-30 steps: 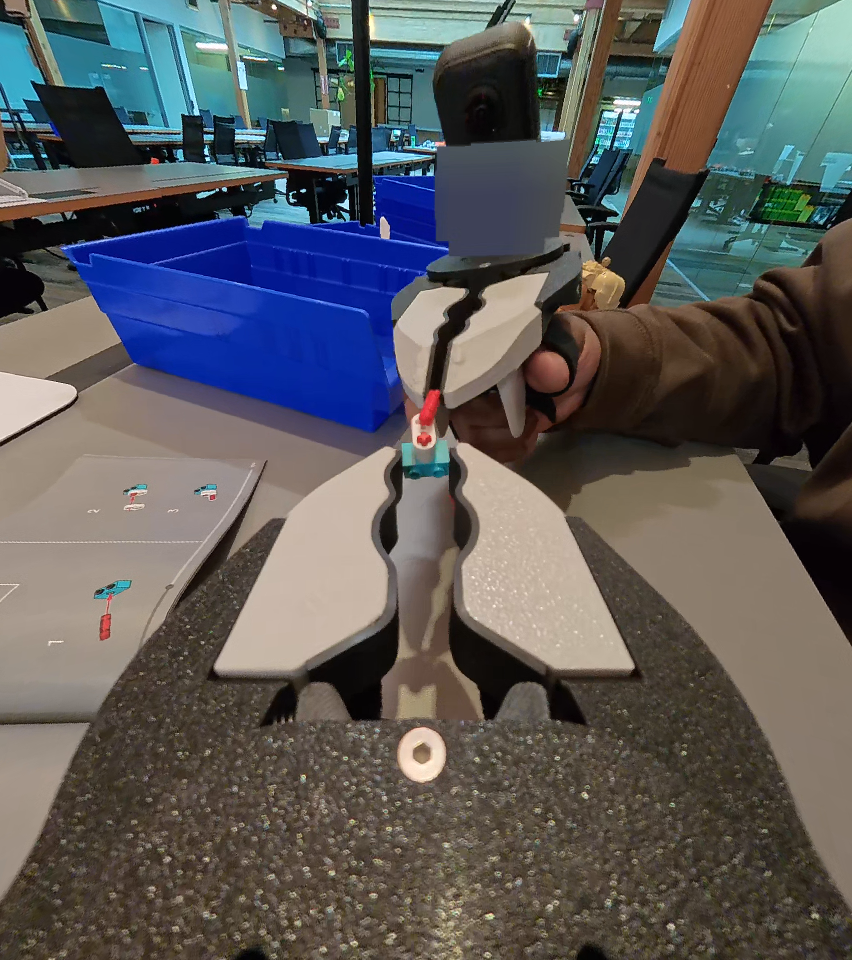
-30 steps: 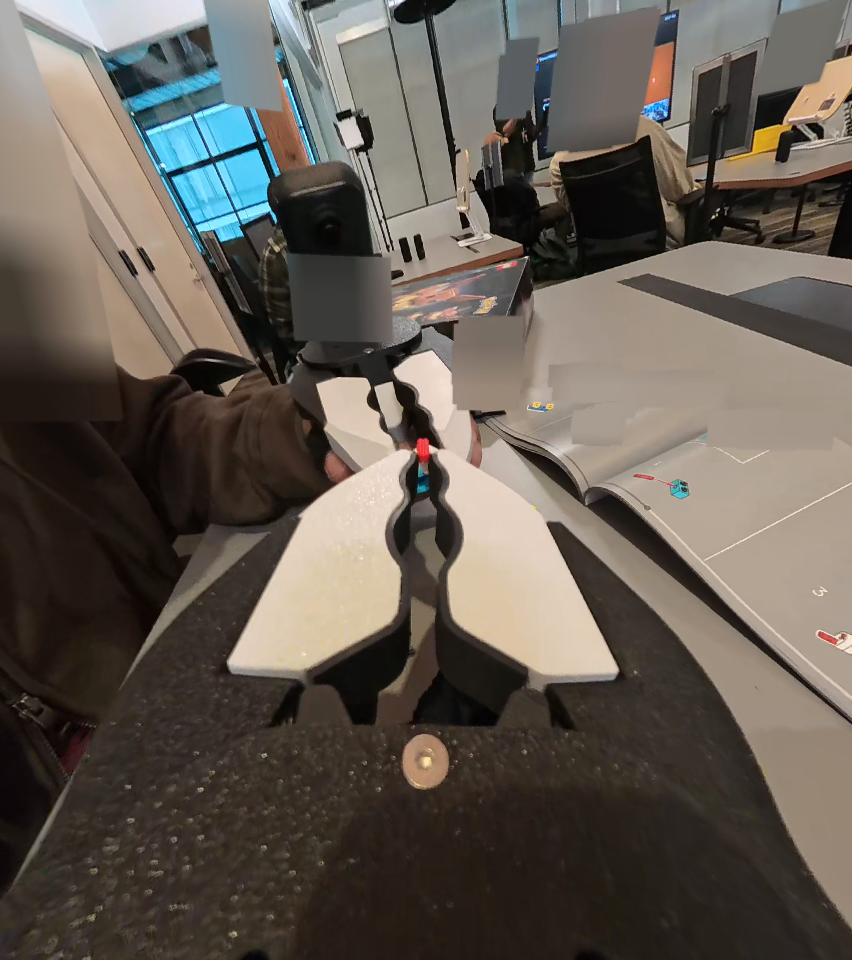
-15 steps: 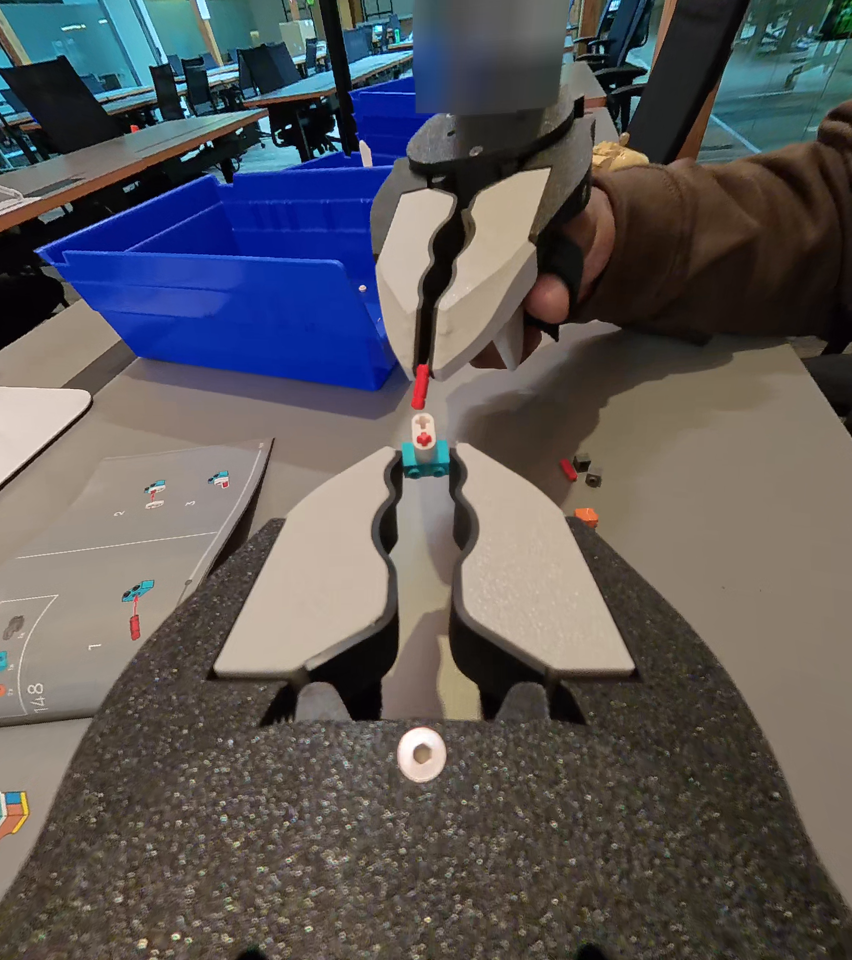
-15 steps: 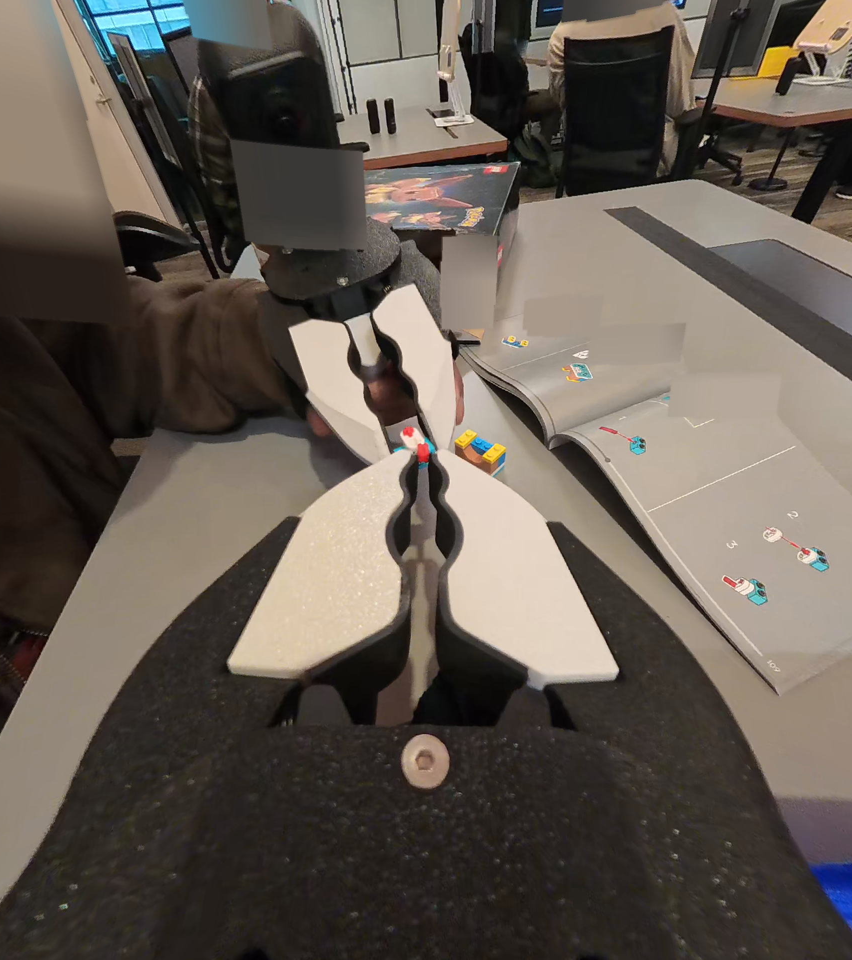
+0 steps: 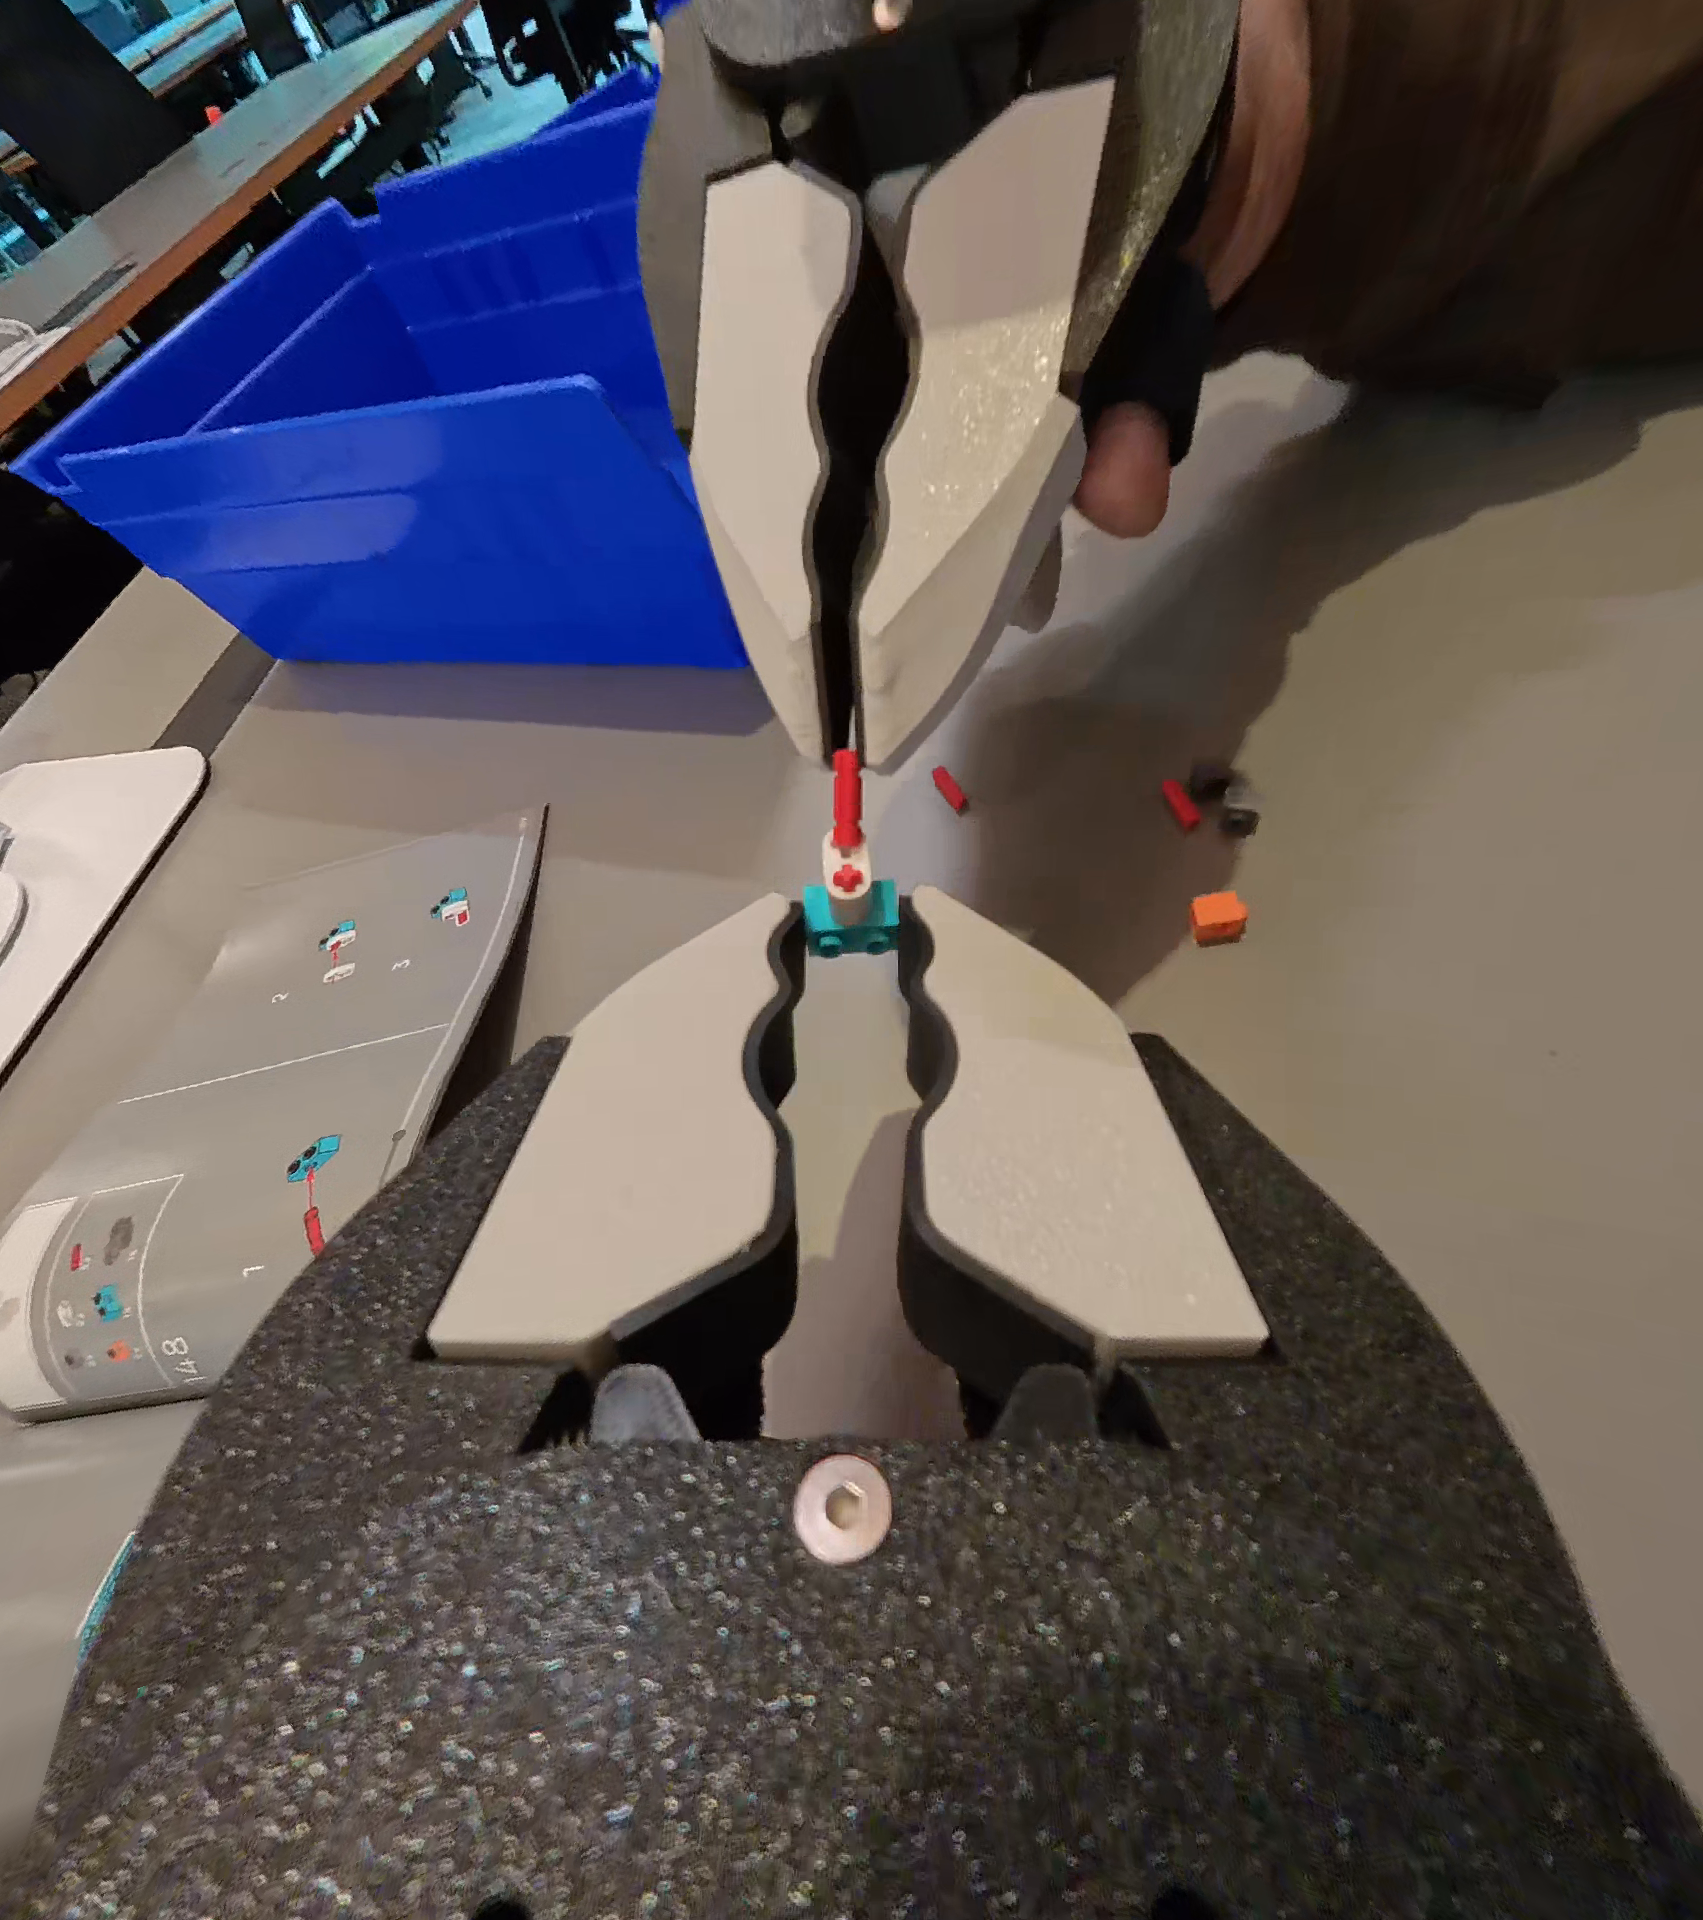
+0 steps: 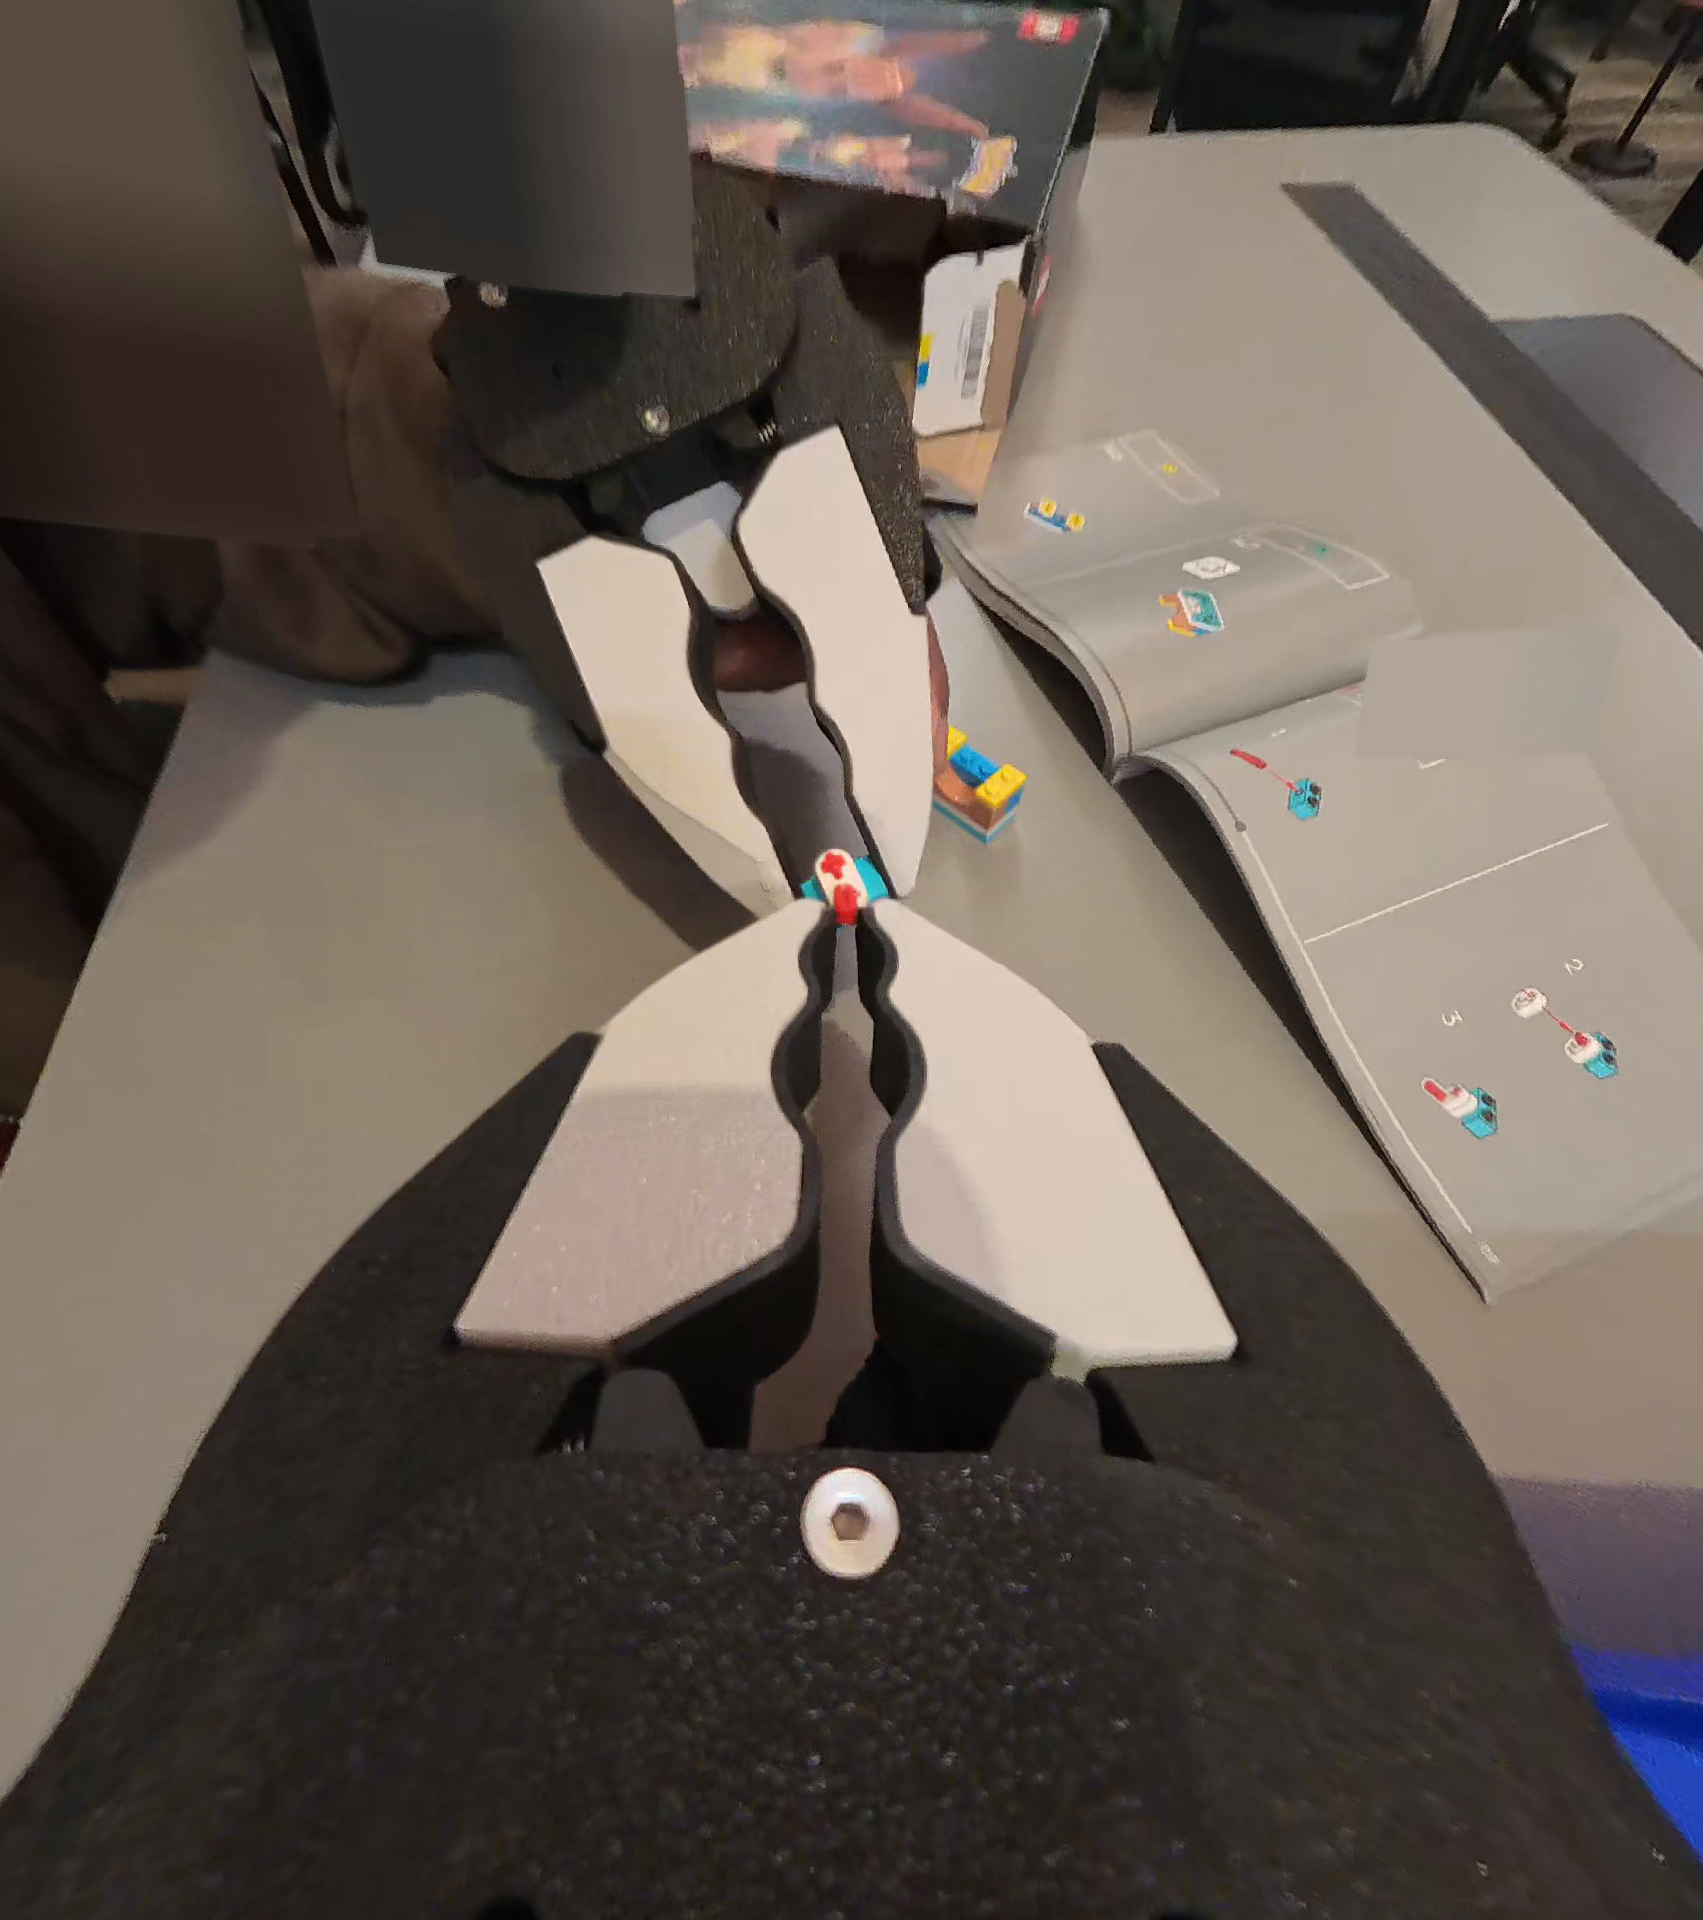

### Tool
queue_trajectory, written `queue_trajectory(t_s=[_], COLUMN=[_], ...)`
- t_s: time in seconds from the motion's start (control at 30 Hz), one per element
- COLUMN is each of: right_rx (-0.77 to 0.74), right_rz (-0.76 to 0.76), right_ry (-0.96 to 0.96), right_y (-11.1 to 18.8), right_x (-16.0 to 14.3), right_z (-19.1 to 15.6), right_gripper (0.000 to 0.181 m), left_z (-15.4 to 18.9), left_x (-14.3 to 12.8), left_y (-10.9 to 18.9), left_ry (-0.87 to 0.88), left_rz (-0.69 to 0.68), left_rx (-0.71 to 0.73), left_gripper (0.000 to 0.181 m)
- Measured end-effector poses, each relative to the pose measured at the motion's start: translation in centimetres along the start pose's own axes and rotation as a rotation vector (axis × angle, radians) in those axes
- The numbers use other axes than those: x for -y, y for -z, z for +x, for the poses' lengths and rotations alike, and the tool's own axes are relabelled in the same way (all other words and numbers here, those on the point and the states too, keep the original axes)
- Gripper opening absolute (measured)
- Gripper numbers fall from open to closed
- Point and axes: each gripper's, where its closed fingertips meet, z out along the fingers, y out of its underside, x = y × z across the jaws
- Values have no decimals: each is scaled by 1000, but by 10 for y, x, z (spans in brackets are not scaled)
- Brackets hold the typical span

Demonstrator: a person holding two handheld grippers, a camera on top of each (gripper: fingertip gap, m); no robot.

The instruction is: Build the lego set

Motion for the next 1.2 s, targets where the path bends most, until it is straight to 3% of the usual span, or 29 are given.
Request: queue_trajectory(t_s=[0.37,0.73,1.2], right_rx=[-49,-133,-251], right_rz=[-158,-197,-243], right_ry=[-30,-155,-153], right_y=[-8,-14,-6], right_x=[-15,-17,-10], right_z=[2,8,16], right_gripper=[4,4,3], left_z=[3,-3,-14], left_x=[-15,-20,-12], left_y=[-8,-10,-9], left_ry=[-27,-22,-149], left_rz=[-89,-110,-107], left_rx=[-2,38,201], left_gripper=[17,17,17])
